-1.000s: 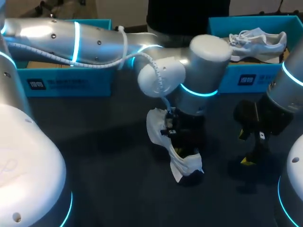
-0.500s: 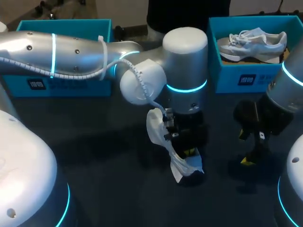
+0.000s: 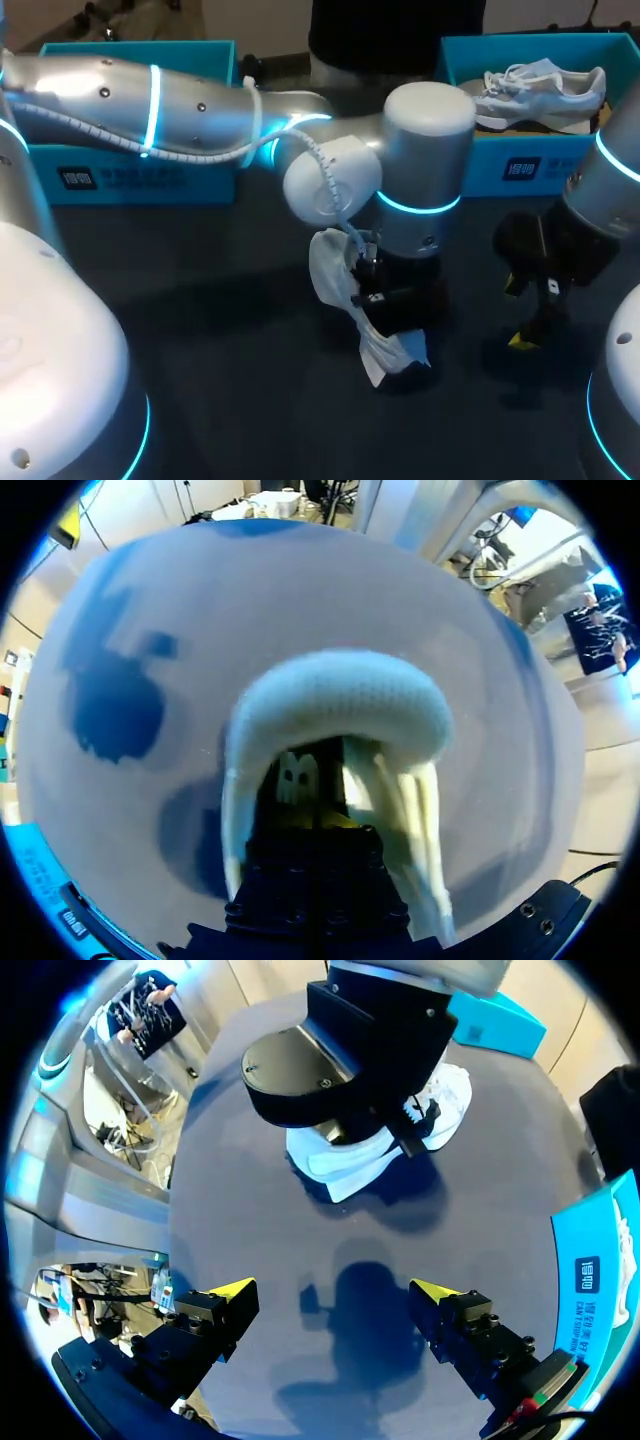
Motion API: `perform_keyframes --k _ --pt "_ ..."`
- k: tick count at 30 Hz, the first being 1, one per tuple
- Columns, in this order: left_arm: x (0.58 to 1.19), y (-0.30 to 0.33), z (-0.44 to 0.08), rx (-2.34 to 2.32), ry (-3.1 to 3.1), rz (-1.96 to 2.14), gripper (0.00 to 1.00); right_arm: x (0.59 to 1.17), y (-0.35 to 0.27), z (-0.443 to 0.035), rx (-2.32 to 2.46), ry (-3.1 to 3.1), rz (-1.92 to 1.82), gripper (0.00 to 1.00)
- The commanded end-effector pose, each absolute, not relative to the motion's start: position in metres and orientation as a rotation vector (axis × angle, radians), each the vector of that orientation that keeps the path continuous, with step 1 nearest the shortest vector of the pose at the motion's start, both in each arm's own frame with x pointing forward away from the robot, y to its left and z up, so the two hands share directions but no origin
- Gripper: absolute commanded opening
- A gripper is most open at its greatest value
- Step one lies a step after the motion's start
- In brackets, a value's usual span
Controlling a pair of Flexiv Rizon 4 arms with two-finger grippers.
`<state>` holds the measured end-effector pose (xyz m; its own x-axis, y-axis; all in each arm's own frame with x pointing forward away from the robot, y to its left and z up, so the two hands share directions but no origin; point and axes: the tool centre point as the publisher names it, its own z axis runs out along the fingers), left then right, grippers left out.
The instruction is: Take the shoe out of the shoebox, open the shoe tongue, remove and reinsert the insole, then place the shoe into the shoebox
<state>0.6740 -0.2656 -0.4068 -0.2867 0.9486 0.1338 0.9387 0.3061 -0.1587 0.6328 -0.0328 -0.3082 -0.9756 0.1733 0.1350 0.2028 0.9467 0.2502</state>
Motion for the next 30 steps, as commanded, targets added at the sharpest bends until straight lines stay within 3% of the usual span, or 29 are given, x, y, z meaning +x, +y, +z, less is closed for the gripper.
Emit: perform_keyframes --k 1,15,30 --pt "0.677 -0.252 -0.408 -1.733 -2.338 0.038 0.0 0.633 -0.032 -0.31 -0.29 -2.99 -0.4 1.0" --pt "0.679 -0.263 -0.368 -1.728 -2.513 0.253 0.0 0.633 -0.032 -0.31 -0.29 -2.99 -0.4 1.0" --pt "0.681 -0.283 -0.385 -1.609 -2.768 0.496 0.0 0.633 -0.032 -0.31 -0.29 -2.99 -0.4 1.0"
